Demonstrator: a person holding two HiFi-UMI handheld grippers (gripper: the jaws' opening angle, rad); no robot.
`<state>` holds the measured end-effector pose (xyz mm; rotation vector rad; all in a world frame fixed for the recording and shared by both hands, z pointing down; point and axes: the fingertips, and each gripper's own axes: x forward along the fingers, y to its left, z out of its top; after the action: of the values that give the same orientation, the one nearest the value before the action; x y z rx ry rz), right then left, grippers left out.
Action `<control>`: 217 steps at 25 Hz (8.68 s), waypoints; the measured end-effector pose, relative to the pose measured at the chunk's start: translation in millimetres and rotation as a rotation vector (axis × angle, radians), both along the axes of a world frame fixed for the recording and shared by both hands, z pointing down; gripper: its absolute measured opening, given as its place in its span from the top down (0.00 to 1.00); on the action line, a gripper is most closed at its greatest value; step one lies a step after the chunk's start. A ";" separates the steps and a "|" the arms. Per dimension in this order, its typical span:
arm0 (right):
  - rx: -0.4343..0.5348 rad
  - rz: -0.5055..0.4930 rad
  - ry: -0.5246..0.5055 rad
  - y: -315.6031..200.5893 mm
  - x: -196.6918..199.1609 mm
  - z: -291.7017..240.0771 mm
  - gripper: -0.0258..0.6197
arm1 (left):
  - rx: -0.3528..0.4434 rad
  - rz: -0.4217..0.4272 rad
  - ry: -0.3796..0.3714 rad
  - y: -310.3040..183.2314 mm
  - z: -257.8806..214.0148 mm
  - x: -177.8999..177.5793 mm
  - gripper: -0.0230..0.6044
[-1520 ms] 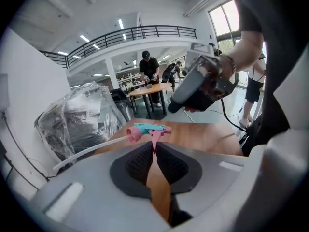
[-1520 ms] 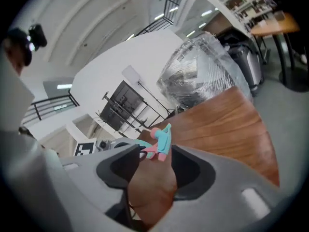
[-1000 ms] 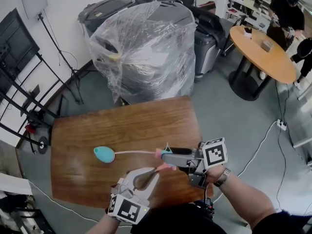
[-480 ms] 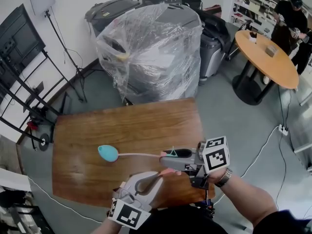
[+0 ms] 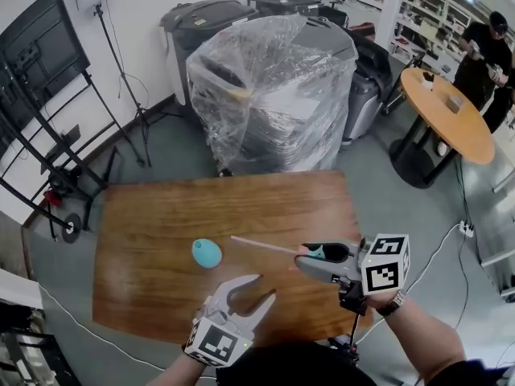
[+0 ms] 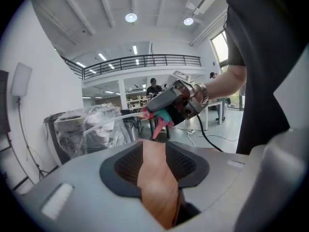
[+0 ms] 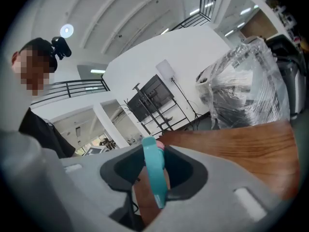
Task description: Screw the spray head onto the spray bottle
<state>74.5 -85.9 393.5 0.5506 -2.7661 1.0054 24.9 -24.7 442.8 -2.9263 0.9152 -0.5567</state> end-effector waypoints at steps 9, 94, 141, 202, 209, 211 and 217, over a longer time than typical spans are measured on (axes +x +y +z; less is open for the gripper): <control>0.114 0.008 0.237 3.7 -44.4 -7.4 0.77 | -0.073 -0.344 -0.042 -57.1 69.2 -143.2 0.47; -0.088 -0.032 0.600 28.0 -72.6 44.0 0.77 | 0.223 0.057 -0.885 -56.2 62.2 -59.8 0.37; 1.829 -0.948 1.212 91.7 -76.0 53.2 0.59 | 0.029 0.525 -0.777 -10.8 88.7 -49.1 0.36; 1.029 -0.667 1.105 73.4 -75.4 51.9 0.60 | 0.111 0.300 -0.696 -24.1 89.2 -44.6 0.36; 1.162 -0.753 1.163 81.5 -75.1 61.1 0.77 | 0.144 0.327 -0.718 -16.9 89.4 -44.4 0.36; 1.030 -0.685 1.111 79.5 -75.6 62.6 0.78 | 0.161 0.302 -0.738 -19.3 90.4 -45.7 0.36; 0.191 -0.204 0.724 55.8 -71.6 68.4 0.78 | 0.229 0.160 -0.842 -36.3 88.0 -57.1 0.36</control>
<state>2.9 -30.1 461.9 0.5119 -2.2070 0.3829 -32.1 -61.0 530.8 -2.1707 0.5643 -1.3904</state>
